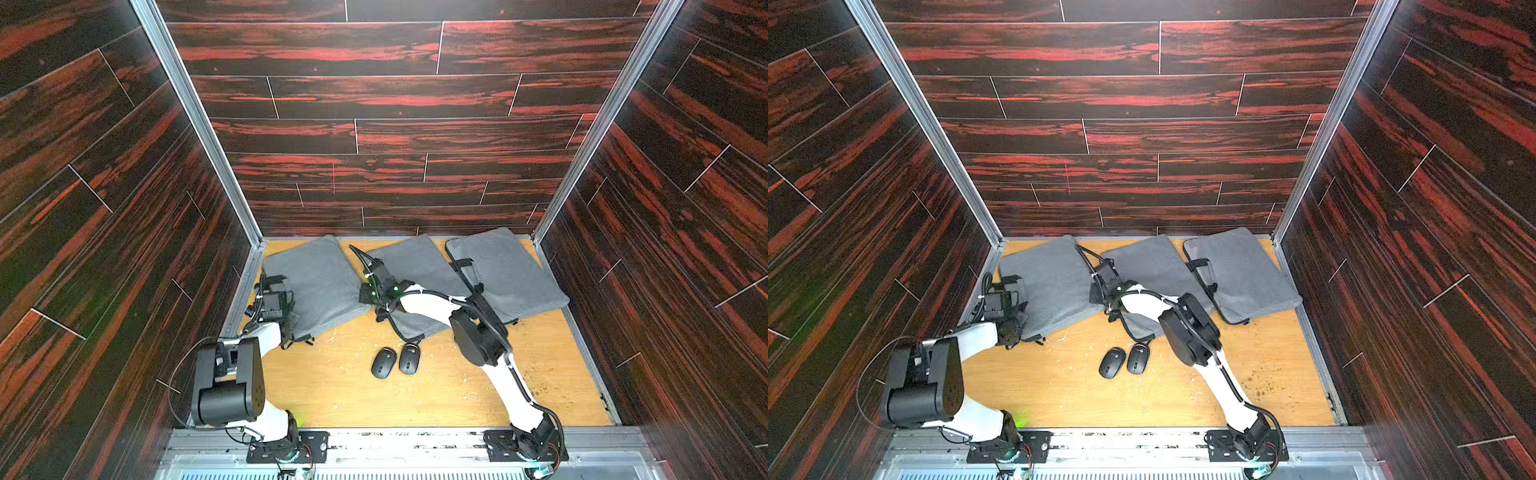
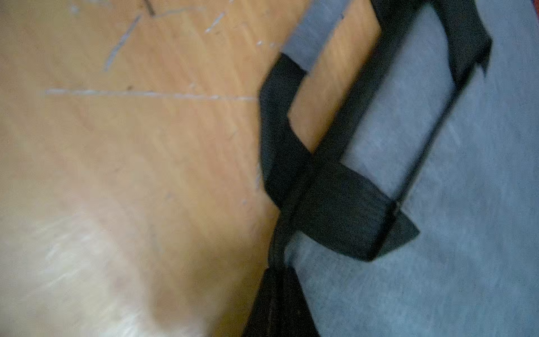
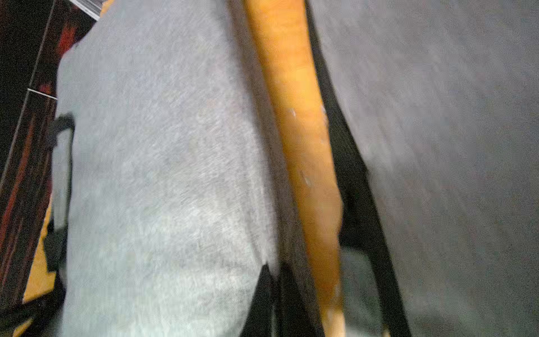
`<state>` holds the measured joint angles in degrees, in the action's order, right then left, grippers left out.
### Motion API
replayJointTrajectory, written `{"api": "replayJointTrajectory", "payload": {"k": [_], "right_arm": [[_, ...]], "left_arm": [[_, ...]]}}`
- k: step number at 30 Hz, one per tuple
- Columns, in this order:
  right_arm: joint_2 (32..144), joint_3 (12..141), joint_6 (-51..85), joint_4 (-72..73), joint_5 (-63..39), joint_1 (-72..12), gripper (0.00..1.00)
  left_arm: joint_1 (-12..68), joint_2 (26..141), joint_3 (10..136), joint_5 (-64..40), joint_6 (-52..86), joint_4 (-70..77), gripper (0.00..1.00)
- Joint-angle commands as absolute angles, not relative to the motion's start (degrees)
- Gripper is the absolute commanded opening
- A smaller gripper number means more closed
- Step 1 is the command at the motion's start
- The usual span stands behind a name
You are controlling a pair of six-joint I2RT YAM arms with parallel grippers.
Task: Put the mouse into the laptop bag
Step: Adjust the zippered laptop bag at the center of the board.
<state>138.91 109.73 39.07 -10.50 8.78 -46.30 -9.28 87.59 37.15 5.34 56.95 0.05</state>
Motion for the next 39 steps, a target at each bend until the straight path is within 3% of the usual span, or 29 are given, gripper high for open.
{"api": "replayJointTrajectory", "payload": {"k": [1,9,12,16,19,26,31,36,39], "right_arm": [[145.97,115.86,36.37,-15.26,7.65,-44.91,0.00],[158.87,144.63,28.47,-29.15,8.91,-43.57,0.00],[158.25,145.86,27.11,-30.15,8.68,-43.30,0.04],[150.67,135.77,24.42,-25.40,6.85,-44.16,0.31],[142.11,124.35,21.51,-18.29,7.92,-46.14,0.42],[125.04,104.41,17.89,-6.94,9.81,-51.02,0.56],[110.09,80.16,18.30,10.43,7.52,-52.56,0.67],[101.99,65.59,20.81,20.43,9.80,-52.65,0.71],[102.14,64.23,21.74,17.46,7.82,-53.79,0.68]], "left_arm": [[-8.84,85.51,33.35,-0.24,58.71,-1.34,0.00],[-4.09,81.81,27.16,-4.22,63.64,8.08,0.00],[-0.45,81.31,26.96,-4.09,65.18,8.32,0.00],[0.65,77.55,22.84,-1.99,69.78,10.49,0.02],[1.47,72.64,21.04,-0.06,71.33,9.66,0.03],[5.83,65.77,19.54,2.77,73.64,8.60,0.03],[9.36,66.40,19.22,3.33,75.88,10.55,0.03],[12.57,64.41,17.92,9.67,78.90,10.90,0.03],[12.98,64.37,18.63,11.58,79.43,10.00,0.03]]}}
